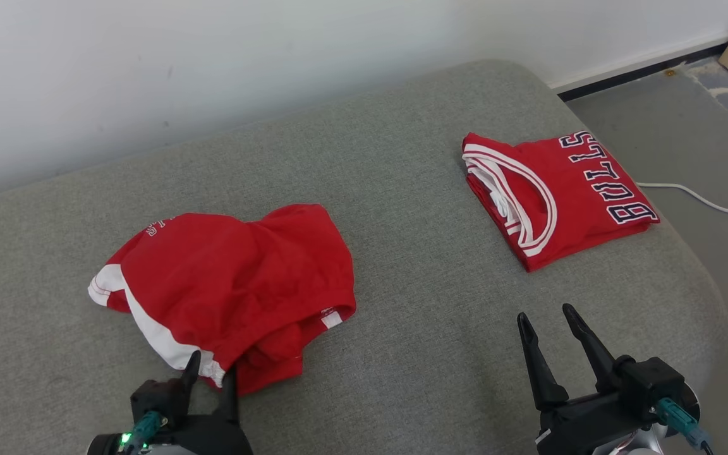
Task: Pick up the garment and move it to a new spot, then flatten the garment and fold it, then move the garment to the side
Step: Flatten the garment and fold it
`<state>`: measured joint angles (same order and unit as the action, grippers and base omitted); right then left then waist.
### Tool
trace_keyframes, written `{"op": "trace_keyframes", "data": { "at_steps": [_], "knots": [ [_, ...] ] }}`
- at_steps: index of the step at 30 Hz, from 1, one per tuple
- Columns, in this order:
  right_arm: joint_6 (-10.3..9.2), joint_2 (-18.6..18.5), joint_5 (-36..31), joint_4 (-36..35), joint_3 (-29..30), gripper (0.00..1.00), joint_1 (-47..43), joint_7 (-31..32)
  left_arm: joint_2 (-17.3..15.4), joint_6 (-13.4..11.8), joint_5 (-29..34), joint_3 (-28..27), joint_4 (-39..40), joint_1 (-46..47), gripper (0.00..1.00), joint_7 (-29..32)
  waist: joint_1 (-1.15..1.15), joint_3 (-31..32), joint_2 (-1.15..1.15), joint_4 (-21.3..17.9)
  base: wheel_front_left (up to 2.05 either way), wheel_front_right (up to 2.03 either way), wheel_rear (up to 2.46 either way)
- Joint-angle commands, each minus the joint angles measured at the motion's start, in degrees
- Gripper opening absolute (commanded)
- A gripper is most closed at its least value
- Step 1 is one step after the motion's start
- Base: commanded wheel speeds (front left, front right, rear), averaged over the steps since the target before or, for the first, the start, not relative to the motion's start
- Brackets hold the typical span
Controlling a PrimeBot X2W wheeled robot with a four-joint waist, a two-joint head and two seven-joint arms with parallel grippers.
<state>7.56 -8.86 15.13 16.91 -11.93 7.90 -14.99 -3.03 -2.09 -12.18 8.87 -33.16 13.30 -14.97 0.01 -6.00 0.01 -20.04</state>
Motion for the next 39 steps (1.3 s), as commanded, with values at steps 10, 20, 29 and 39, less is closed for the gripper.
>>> {"op": "trace_keyframes", "data": {
  "at_steps": [10,20,29,39],
  "knots": [
    [-0.13,0.05,0.30,0.53,-0.11,1.00,0.36,-0.24,0.09,3.23,-1.36,0.03,9.32,4.43,0.00,-0.26,-0.01,1.57,-0.01,1.99,0.00,0.00,0.00],
    [-0.13,0.26,0.89,0.98,-1.23,1.00,0.81,-0.24,0.11,6.52,-6.21,9.94,13.38,21.84,0.00,-0.20,-0.01,2.34,-0.01,1.33,0.00,0.00,0.00],
    [-0.13,0.34,0.90,1.09,-1.28,1.00,0.98,-0.24,0.07,4.80,-19.74,15.57,18.45,32.57,0.00,-0.20,-0.01,1.69,-0.01,-0.24,0.00,0.00,0.00],
    [-0.13,1.14,0.43,0.97,-1.23,1.00,1.05,-0.24,0.01,2.93,-27.29,12.51,20.15,29.13,0.00,-0.16,-0.01,1.03,-0.01,1.06,0.00,0.00,0.00]
  ]
}}
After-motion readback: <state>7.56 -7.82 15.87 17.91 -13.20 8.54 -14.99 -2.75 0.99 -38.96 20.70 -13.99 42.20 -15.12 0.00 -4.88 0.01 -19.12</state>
